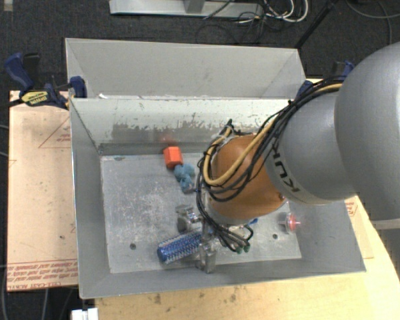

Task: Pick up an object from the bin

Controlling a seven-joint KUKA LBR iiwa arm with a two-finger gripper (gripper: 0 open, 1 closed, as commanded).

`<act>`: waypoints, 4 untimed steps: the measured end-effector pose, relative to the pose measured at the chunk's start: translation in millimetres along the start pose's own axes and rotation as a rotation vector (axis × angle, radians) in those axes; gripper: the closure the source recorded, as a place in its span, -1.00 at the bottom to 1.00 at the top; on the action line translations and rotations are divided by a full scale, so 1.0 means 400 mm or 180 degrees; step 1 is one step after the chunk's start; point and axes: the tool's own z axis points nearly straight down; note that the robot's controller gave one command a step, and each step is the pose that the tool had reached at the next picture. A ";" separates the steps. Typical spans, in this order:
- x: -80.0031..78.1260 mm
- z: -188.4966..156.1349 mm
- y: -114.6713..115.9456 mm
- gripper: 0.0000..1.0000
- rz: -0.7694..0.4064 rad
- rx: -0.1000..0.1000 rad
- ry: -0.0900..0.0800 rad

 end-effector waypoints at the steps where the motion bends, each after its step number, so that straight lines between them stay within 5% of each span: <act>1: -0.006 -0.003 0.000 -1.00 0.0011 -0.0002 -0.0024; 4: -0.013 -0.004 0.000 -1.00 0.0041 -0.0013 -0.0046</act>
Offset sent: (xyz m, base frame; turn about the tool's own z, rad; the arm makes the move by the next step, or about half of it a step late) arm 0.0000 0.0000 0.0000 0.0000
